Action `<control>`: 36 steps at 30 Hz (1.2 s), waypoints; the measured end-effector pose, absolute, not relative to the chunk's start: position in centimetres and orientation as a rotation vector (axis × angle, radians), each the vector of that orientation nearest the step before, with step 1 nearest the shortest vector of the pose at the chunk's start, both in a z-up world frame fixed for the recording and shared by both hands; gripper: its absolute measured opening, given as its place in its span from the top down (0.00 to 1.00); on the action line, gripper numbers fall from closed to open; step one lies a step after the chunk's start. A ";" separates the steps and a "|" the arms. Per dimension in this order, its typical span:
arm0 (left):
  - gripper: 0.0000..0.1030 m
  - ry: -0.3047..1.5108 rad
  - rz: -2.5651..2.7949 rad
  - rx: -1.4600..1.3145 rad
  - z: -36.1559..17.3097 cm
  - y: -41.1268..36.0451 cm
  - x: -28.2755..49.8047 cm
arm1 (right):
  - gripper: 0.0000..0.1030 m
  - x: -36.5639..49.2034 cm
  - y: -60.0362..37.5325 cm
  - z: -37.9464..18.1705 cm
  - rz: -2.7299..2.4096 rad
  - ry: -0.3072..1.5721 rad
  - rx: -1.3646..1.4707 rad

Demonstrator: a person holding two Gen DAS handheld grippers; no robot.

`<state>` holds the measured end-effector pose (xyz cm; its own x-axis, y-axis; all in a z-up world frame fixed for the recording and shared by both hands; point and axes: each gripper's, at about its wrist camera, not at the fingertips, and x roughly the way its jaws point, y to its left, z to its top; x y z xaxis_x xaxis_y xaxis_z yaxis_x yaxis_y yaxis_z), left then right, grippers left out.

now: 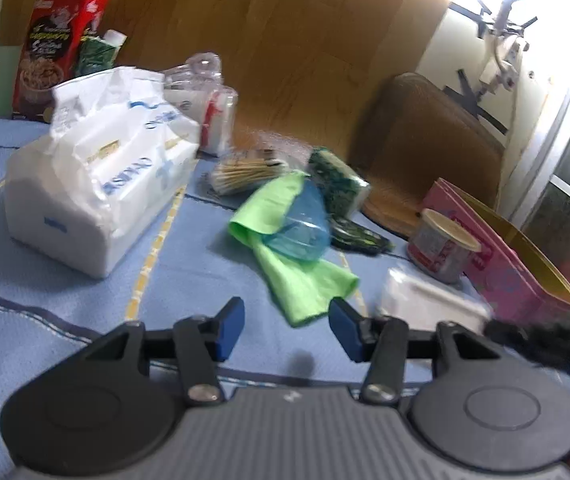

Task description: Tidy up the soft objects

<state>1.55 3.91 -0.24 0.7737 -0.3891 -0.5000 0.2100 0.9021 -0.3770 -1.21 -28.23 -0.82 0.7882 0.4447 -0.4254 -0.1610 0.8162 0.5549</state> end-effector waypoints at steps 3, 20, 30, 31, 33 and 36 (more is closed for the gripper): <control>0.53 0.597 -0.433 -0.346 0.5 2.4 0.7 | 0.88 -6.1 -30.1 -0.7 0.334 0.524 0.526; 0.51 0.770 -0.781 -0.008 0.7 -13.7 -1.8 | 0.19 -15.9 -27.9 -3.6 0.204 0.418 0.038; 0.53 0.676 -0.837 -0.103 5.7 -16.1 0.0 | 0.34 -13.5 -27.9 -0.8 0.079 0.231 -0.131; 0.53 0.659 -0.843 -0.099 6.3 -17.1 0.8 | 0.34 -13.0 -28.8 -0.2 0.068 0.217 -0.134; 0.53 0.639 -0.840 -0.095 7.3 -19.0 2.3 | 0.34 -11.4 -30.6 0.7 0.045 0.196 -0.119; 0.54 0.630 -0.804 -0.089 7.9 -21.8 4.4 | 0.33 -8.6 -33.7 1.4 0.026 0.207 -0.066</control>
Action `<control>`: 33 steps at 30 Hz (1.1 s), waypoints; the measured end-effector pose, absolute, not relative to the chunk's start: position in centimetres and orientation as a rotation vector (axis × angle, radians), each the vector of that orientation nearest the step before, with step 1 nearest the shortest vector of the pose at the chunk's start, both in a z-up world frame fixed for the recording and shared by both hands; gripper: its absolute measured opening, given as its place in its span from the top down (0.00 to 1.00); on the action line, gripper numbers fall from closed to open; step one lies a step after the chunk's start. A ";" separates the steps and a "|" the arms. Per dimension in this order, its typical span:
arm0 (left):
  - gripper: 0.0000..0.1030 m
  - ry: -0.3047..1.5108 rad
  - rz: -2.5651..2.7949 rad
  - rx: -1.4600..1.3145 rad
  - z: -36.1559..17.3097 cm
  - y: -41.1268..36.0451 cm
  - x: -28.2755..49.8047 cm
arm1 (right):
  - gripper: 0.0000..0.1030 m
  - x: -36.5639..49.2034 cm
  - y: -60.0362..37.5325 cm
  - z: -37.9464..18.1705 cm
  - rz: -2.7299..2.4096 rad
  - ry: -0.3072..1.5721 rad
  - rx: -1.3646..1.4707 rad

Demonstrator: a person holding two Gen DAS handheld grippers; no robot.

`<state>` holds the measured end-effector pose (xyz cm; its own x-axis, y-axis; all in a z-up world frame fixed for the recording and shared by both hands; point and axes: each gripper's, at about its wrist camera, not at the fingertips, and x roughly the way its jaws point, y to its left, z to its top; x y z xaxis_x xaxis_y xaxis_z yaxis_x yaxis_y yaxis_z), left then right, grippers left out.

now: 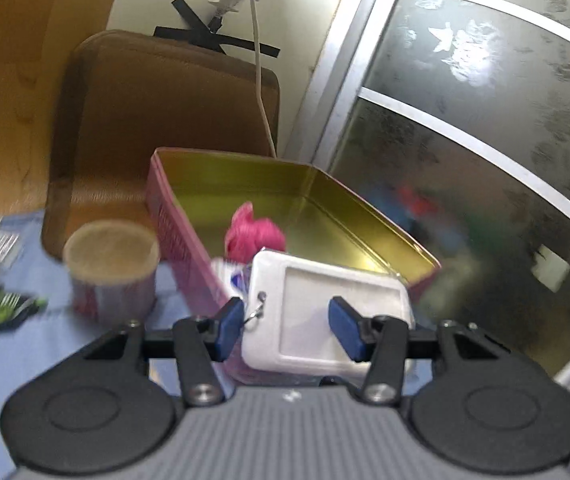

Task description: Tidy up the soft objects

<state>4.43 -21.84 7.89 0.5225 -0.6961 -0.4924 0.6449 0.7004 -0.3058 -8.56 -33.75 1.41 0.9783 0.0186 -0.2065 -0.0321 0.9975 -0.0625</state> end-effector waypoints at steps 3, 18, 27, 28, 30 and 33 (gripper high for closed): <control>0.53 0.623 -0.773 -0.060 7.5 -24.4 6.3 | 0.33 -5.7 -35.2 1.6 -0.001 0.229 -0.035; 0.49 0.564 -0.724 -0.041 7.0 -22.8 5.2 | 0.27 -4.9 -40.2 1.1 -0.331 0.199 0.108; 0.42 0.538 -0.427 0.106 4.8 -13.8 1.7 | 0.27 -9.1 -35.2 1.1 -0.146 0.176 0.327; 0.42 0.552 -0.393 0.104 4.4 -12.8 1.6 | 0.28 -8.9 -34.3 1.0 -0.109 0.198 0.343; 0.42 0.584 -0.333 0.084 3.7 -10.6 1.7 | 0.29 -8.4 -32.2 0.6 -0.044 0.246 0.351; 0.42 0.594 -0.251 0.084 2.9 -7.8 1.4 | 0.34 -7.1 -29.2 0.0 0.032 0.321 0.343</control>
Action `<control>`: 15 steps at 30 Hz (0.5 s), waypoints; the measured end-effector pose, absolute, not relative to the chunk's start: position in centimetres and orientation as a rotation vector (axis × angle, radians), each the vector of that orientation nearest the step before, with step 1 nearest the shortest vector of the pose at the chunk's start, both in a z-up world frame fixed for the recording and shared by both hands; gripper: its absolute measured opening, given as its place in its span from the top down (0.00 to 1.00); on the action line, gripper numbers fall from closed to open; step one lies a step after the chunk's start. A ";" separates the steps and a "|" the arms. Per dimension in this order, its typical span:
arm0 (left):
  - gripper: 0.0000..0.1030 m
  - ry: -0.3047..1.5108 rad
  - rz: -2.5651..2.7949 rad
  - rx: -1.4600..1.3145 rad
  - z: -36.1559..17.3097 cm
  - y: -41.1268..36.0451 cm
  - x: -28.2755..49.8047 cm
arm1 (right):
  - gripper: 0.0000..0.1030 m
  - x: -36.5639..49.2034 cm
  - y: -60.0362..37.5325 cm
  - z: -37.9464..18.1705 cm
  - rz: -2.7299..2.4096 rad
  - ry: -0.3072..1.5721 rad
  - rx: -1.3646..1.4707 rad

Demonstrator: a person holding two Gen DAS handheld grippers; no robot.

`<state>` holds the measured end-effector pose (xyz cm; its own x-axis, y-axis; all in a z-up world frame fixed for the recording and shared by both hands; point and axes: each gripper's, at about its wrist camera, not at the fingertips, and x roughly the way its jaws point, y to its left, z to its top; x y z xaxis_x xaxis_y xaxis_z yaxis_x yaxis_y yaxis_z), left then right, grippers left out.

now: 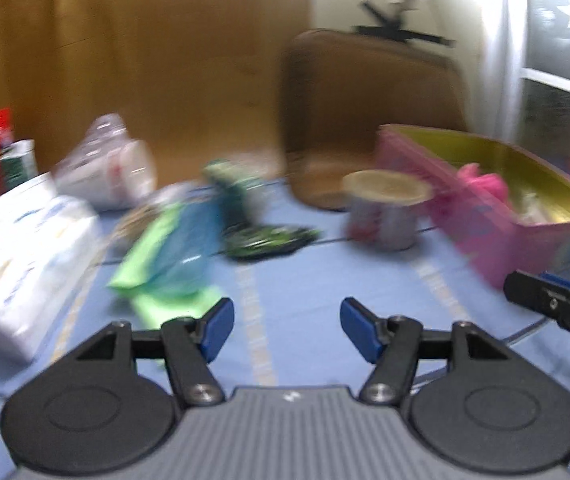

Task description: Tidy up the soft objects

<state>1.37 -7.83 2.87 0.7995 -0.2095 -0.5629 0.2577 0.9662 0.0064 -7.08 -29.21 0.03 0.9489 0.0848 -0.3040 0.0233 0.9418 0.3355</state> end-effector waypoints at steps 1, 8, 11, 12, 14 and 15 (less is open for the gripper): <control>0.42 0.595 -0.222 0.087 2.6 -6.9 1.3 | 0.35 -6.5 -28.3 -0.1 0.058 0.345 0.346; 0.42 0.620 -0.098 0.067 1.5 -1.3 1.4 | 0.40 -3.6 -23.4 -0.9 0.135 0.445 0.332; 0.42 0.626 -0.073 0.075 0.8 -0.6 1.5 | 0.40 -3.1 -22.6 -1.0 0.137 0.471 0.324; 0.42 0.630 -0.065 0.081 0.5 -0.5 1.5 | 0.39 -3.0 -22.5 -1.0 0.134 0.473 0.316; 0.41 0.627 -0.063 0.079 0.3 -0.6 1.5 | 0.39 -2.9 -22.7 -1.0 0.133 0.482 0.331; 0.40 0.627 -0.060 0.083 0.2 -0.8 1.7 | 0.39 -3.0 -22.8 -1.2 0.128 0.488 0.345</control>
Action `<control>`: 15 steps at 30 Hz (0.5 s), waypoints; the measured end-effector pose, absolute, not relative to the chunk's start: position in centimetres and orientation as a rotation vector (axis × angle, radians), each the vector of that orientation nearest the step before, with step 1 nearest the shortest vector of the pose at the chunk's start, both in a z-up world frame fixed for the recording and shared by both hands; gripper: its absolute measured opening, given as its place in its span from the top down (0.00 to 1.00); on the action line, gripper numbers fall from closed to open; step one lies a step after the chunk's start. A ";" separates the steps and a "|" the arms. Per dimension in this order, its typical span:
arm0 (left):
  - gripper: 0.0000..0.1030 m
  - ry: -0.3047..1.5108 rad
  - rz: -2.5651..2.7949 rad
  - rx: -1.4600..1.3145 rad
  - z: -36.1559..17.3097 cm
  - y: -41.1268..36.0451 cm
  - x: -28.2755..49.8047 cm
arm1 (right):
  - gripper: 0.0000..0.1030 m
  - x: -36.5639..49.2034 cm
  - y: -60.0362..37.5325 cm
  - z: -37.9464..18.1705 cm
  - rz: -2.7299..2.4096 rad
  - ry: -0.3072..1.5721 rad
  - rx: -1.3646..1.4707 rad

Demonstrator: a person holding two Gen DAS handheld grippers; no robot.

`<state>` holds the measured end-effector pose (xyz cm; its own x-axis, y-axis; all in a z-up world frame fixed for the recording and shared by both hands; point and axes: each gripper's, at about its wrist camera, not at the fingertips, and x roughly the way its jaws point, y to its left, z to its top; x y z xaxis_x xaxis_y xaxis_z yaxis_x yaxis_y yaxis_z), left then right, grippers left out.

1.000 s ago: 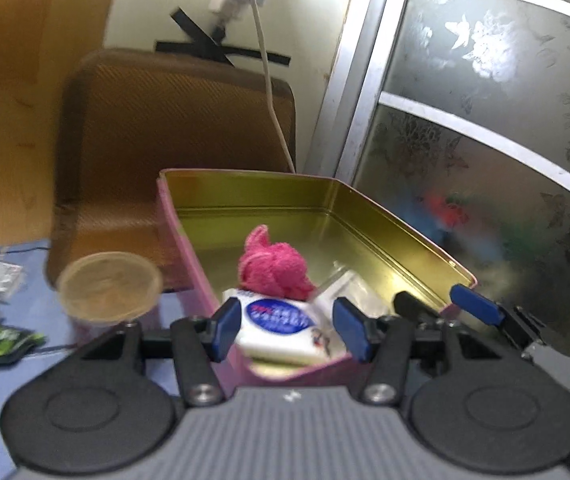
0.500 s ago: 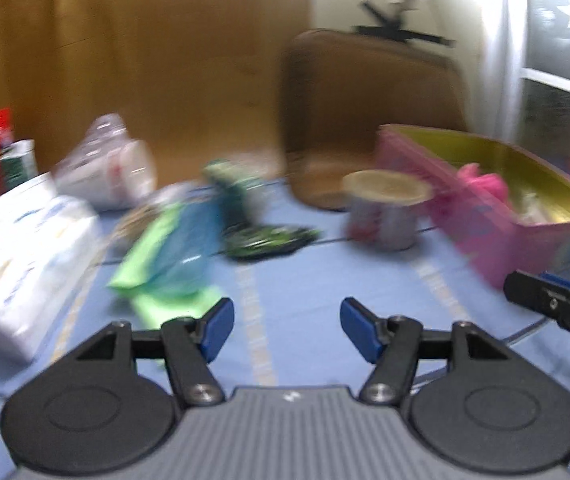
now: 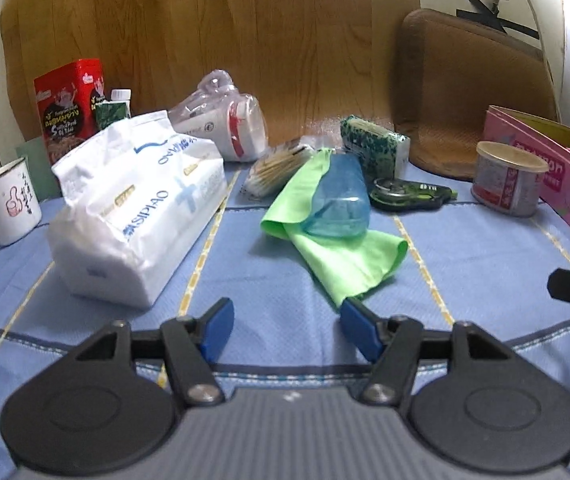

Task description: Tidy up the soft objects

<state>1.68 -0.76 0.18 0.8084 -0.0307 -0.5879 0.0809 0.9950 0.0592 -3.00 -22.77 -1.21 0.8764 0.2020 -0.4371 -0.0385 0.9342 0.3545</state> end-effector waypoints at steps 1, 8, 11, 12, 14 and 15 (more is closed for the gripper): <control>0.40 0.627 -0.055 0.085 0.1 -0.8 1.7 | 0.39 -3.0 -23.0 -1.3 0.128 0.489 0.363; 0.35 0.601 -0.010 0.163 0.0 -1.9 1.3 | 0.39 -3.3 -23.4 -1.6 0.138 0.486 0.383; 0.35 0.603 -0.012 0.158 0.0 -1.7 1.3 | 0.39 -3.3 -23.4 -1.6 0.140 0.487 0.381; 0.34 0.605 -0.012 0.152 0.0 -1.6 1.4 | 0.39 -3.3 -23.4 -1.6 0.140 0.486 0.381; 0.33 0.609 -0.014 0.143 0.0 -1.5 1.5 | 0.39 -3.3 -23.4 -1.6 0.140 0.487 0.381; 0.33 0.609 -0.014 0.142 0.0 -1.5 1.5 | 0.39 -3.3 -23.3 -1.6 0.140 0.487 0.380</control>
<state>1.47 -1.53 0.04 0.8205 0.0285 -0.5709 0.0550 0.9902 0.1285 -3.28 -23.34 -1.57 0.8760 0.2203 -0.4290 -0.0414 0.9206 0.3882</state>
